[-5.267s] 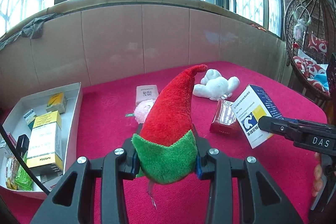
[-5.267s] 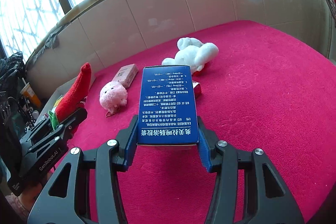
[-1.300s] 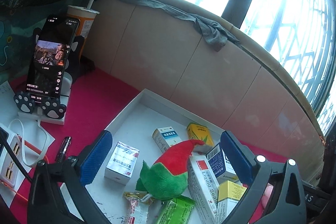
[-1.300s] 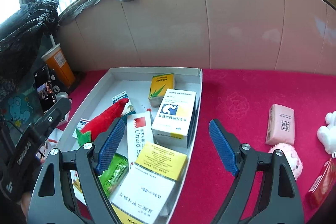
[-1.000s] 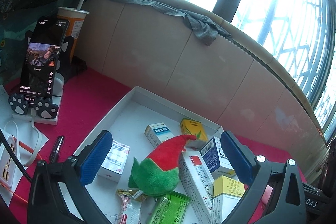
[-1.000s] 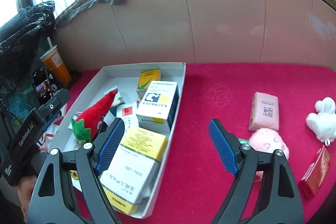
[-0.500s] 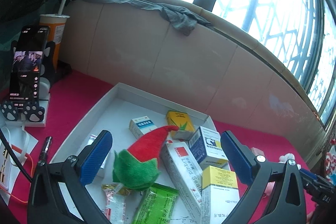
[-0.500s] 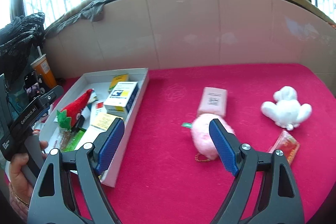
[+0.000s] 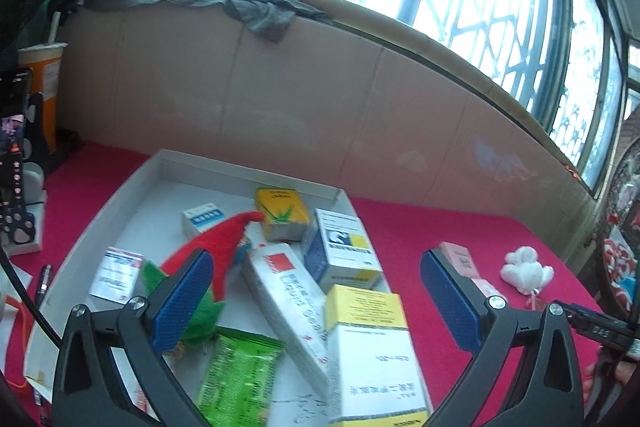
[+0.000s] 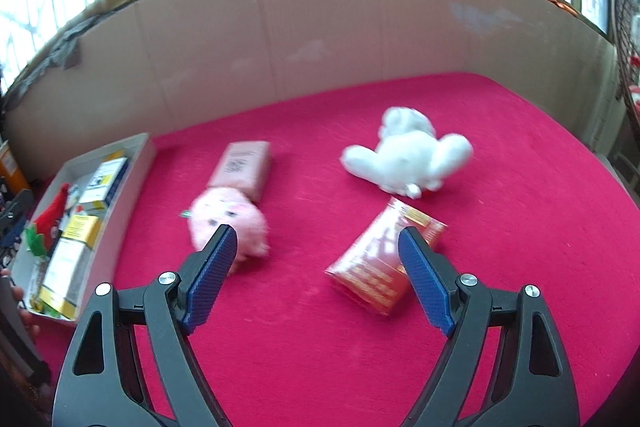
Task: Organize objects
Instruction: 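Move both grippers back toward the pink pig and red cigarette pack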
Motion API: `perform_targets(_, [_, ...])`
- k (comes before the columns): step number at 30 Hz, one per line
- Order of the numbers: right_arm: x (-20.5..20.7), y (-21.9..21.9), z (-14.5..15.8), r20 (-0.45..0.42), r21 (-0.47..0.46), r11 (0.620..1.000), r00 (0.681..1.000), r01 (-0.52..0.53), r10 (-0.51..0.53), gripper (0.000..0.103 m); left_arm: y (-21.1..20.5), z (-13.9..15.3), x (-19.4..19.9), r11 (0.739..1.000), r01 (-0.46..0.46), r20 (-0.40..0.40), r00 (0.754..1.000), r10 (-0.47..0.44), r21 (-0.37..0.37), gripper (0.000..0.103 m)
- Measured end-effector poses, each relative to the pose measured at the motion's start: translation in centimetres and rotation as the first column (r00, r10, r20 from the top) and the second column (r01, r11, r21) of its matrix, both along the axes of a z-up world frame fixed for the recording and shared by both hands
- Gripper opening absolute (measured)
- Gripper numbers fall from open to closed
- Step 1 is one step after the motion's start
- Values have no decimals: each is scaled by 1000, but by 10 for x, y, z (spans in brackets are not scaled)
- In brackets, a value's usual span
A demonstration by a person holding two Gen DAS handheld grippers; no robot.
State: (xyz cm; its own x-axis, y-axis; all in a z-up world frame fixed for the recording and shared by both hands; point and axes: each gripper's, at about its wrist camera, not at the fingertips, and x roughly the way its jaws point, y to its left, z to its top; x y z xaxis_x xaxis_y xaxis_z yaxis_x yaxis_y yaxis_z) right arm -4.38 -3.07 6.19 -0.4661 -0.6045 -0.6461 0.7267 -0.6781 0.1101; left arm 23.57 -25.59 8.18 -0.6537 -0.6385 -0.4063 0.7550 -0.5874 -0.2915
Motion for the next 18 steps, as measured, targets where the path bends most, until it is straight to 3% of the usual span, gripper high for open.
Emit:
perform_targets(5, [-19,12,-19,40,41,998,998,52,-54,84,8,-3,-15,996,84,1,996,-84,32,103])
perform_targets(10, [-28,11,-29,55,45,998,998,36,-39,84,30,5,-41,977,206,4,978,-207,57,103])
perform_targets(14, [-36,2,-37,114,60,997,992,53,-60,84,55,13,-68,973,230,69,970,-232,36,103])
perform_targets(18, [-36,-21,-48,112,117,991,991,58,-71,84,72,16,-95,973,229,110,966,-232,39,103])
